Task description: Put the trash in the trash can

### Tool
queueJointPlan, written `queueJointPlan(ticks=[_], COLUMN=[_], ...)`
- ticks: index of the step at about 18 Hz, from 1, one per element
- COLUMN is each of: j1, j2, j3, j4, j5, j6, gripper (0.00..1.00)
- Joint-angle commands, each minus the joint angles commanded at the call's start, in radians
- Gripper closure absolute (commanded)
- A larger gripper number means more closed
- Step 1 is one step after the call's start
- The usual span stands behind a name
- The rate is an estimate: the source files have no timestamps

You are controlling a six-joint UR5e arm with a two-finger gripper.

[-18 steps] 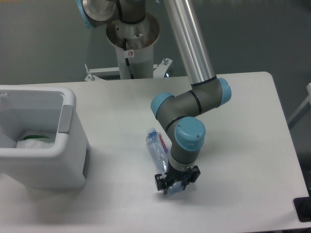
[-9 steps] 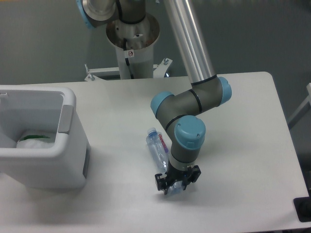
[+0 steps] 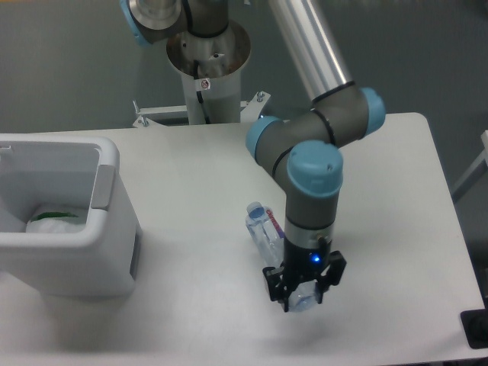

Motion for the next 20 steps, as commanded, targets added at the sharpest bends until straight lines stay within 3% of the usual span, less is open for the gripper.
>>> queueJointPlan(ticks=[3, 6, 11, 14, 20], j1=[-0.006, -0.015, -0.098, -0.162, -0.238], j2=[0.046, 0.104, 0.204, 0.245, 0.318], j3=[0.048, 0.052, 0.048, 0.075, 0.059], j4=[0.002, 0.037, 0.043, 0.044, 0.046], j5=[0.0, -0.003, 0.0, 0.002, -0.002], j6=[-0.066, -0.115, -0.115, -0.115, -0.097], gripper=[0.34, 0.34, 0.37, 0.37, 0.37])
